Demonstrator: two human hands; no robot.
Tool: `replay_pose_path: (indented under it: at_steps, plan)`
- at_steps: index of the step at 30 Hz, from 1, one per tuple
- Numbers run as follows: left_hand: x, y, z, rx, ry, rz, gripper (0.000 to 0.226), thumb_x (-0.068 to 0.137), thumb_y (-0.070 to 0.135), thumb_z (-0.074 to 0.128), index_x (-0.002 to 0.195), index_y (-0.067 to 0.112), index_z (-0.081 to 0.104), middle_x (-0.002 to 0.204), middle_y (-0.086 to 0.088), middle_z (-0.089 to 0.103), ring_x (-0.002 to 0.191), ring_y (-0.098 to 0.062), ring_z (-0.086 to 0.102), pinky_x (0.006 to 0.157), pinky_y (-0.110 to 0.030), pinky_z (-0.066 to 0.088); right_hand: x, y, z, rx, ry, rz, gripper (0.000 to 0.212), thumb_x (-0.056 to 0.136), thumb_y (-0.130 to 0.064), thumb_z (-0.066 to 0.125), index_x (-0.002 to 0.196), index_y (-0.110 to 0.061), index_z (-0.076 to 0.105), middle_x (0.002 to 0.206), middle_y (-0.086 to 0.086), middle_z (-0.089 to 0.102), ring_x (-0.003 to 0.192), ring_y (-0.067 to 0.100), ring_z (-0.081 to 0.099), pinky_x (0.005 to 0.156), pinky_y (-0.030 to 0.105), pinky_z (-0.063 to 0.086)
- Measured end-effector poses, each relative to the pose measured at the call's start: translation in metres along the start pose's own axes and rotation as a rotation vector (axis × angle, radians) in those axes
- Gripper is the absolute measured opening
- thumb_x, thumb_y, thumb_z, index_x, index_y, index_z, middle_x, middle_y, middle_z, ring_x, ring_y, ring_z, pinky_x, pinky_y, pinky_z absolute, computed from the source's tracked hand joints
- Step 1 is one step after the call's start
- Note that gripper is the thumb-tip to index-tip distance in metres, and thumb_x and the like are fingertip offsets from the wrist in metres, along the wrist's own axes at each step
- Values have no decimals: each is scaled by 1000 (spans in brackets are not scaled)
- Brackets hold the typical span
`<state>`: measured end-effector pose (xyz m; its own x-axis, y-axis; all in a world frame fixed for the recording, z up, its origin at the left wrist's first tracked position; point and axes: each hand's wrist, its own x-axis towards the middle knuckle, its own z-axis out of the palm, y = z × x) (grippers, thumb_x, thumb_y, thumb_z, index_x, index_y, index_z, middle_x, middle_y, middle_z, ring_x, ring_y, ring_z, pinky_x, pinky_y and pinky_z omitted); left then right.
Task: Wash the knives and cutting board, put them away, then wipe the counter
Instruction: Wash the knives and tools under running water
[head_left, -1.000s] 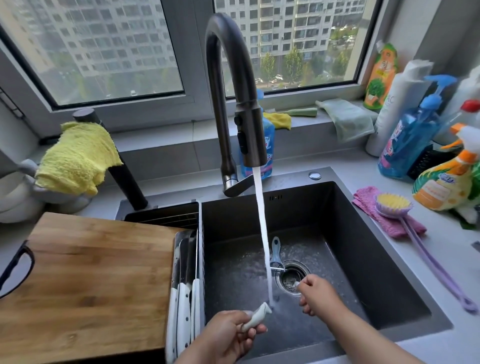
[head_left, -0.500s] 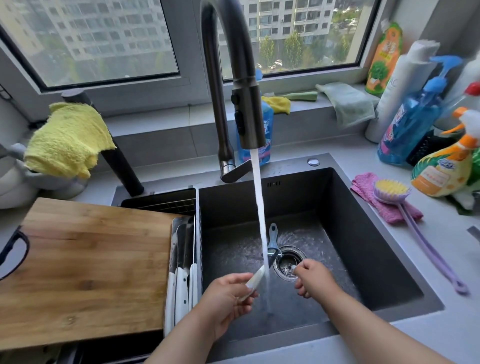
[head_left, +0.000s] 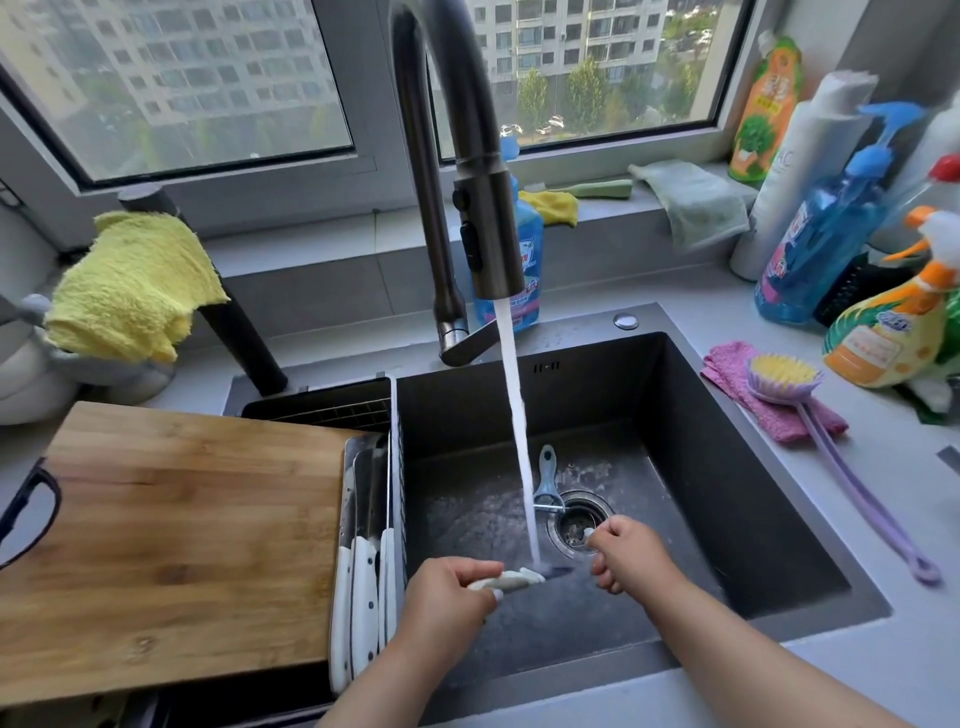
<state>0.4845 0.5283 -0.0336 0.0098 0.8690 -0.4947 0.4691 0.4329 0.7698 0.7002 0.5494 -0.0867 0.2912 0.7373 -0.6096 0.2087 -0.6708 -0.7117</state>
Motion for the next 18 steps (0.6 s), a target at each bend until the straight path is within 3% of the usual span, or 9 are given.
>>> replay_pose_path:
  at_steps: [5,10,18]
  plan:
    - [-4,3,-1,69,56,67,22,79,15,73,97,26,76,91,12,71,84,-3,64,68,-12,47,-1,0,0,8,-3,-7,18,90,-13,53,72,-11,49,57,10,56,43,19,48,43,21,33]
    - [-9,7,-5,72,102,111,23,81,14,72,100,27,75,94,11,71,85,-1,63,59,-2,41,-3,-1,-1,3,-1,-18,17,90,-15,53,73,-11,50,61,11,58,46,20,49,45,23,35]
    - [-14,10,-6,46,154,130,24,82,14,72,102,26,75,92,13,70,85,1,61,64,-6,41,-1,-1,0,-7,2,-5,18,91,-15,53,73,-11,50,60,11,58,44,20,50,42,20,35]
